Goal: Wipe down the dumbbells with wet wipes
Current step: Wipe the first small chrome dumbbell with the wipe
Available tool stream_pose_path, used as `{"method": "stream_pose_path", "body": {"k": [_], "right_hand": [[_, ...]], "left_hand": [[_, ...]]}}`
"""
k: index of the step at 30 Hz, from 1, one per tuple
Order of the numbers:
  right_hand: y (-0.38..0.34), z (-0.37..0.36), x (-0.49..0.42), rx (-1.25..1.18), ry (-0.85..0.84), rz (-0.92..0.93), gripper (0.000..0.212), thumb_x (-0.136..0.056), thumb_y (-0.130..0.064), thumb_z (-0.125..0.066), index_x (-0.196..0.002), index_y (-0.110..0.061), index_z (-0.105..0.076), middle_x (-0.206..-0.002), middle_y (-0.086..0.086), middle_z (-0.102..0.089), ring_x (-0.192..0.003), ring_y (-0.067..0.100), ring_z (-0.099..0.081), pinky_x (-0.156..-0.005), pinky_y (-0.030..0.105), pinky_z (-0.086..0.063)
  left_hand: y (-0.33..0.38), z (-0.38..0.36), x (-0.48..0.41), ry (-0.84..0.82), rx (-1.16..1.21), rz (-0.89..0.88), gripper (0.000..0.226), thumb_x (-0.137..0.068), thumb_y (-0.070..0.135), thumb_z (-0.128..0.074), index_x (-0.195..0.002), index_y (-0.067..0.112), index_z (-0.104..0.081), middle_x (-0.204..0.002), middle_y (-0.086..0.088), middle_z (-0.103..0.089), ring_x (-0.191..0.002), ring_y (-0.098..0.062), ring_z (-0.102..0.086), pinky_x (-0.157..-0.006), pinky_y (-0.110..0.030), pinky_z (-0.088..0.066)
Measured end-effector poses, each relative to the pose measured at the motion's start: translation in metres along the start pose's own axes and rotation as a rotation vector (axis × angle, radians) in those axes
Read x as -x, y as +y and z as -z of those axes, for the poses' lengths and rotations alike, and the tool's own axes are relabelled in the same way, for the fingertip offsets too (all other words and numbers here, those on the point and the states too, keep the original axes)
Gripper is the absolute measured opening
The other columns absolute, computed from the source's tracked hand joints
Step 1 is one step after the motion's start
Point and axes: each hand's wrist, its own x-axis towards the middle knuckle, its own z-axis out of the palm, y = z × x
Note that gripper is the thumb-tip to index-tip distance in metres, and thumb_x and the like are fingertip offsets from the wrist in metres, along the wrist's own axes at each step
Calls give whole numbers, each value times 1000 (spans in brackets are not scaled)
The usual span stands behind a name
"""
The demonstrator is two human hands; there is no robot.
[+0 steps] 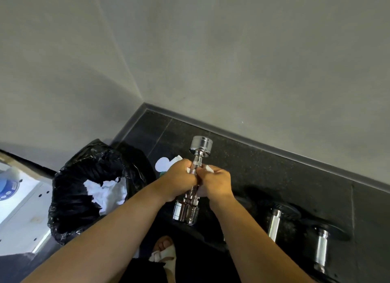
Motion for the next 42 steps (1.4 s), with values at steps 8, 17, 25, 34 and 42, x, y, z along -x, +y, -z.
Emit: {"method": "stream_pose_path", "body": {"k": [8, 17, 25, 34, 42], "right_hand": [[55, -25, -63, 69, 19, -100, 26, -80, 0, -60, -60, -16, -67, -60, 6, -63, -59, 21, -57, -57, 30, -50], [131, -50, -135, 219, 22, -174, 20, -88, -6, -55, -77, -16, -68, -84, 14, -68, -76, 29, -66, -64, 32, -55], [184, -58, -184, 275, 15, -228, 26, -90, -4, -50, -71, -16, -63, -74, 8, -61, -67, 20, -59, -54, 24, -48], [230, -73, -221, 292, -30, -322, 24, -88, 2, -48, -73, -11, -62, -69, 2, -55, -70, 18, -56, -61, 22, -43], [247, -74, -242, 304, -95, -420, 29, -92, -3, -48, -117, -5, -62, -108, 17, -64, -93, 24, -59, -90, 38, -52]], "left_hand": [[-71, 4, -62, -3, -121, 92, 19, -73, 20, -58, -84, 7, -65, -77, -13, -68, -70, -22, -66, -67, -38, -57], [-167, 1, -120, -64, -173, 167, 25, -75, 16, -63, -97, 6, -58, -89, -13, -65, -83, -23, -66, -73, -49, -58], [-221, -18, -158, -24, -169, 235, 21, -86, 4, -57, -106, 3, -51, -100, -11, -59, -92, -20, -58, -77, -32, -52], [-277, -31, -184, 7, -228, 283, 21, -91, 4, -55, -110, -1, -48, -95, -7, -55, -85, -12, -51, -67, -14, -41], [-297, -43, -199, 12, -299, 335, 26, -92, 8, -55, -118, 3, -50, -112, -12, -59, -103, -23, -58, -80, -25, -44]]}}
